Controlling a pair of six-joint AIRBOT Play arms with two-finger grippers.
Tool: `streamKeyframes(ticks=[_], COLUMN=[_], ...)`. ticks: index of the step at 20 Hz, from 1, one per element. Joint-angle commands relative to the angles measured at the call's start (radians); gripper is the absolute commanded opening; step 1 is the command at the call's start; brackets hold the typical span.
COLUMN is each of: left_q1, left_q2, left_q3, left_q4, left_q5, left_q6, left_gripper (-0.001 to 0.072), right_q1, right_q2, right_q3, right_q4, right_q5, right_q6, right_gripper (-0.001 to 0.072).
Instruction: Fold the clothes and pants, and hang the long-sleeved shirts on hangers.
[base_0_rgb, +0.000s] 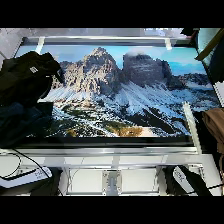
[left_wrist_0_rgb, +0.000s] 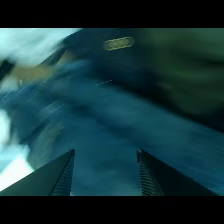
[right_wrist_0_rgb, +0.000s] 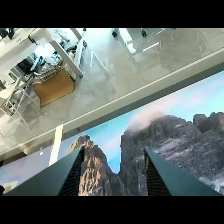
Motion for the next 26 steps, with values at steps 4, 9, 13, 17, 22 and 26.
streamKeyframes(ticks=[4,9,13,17,22,26], left_q1=[0.632,0.828,0.858,0.851,0.809,0.764], left_q2=[-0.076,-0.239,-0.356,-0.469,-0.566,-0.603], left_q3=[0.000,0.000,0.000,0.000,0.000,0.000], left_q4=[-0.668,-0.983,-1.201,-1.305,-1.476,-1.506], left_q5=[0.035,0.021,0.058,0.057,0.077,0.117], left_q6=[0.052,0.074,0.237,0.308,0.474,0.475], left_gripper=[0.0718,0.0719,0.0720,0.0720,0.0720,0.0703], right_q1=[0.001,0.013,0.126,0.255,0.351,0.365], right_q2=[-0.007,-0.006,-0.005,-0.006,-0.006,-0.006], right_q3=[0.001,0.001,0.001,0.001,0.001,0.001], right_q4=[0.005,0.186,0.220,0.203,0.202,0.202], right_q5=[0.243,0.264,0.249,0.139,0.076,0.076], right_q6=[0.000,0.001,0.001,0.010,0.011,0.011], right_gripper=[0.0419,0.0419,0.0418,0.0417,0.0417,0.0417])
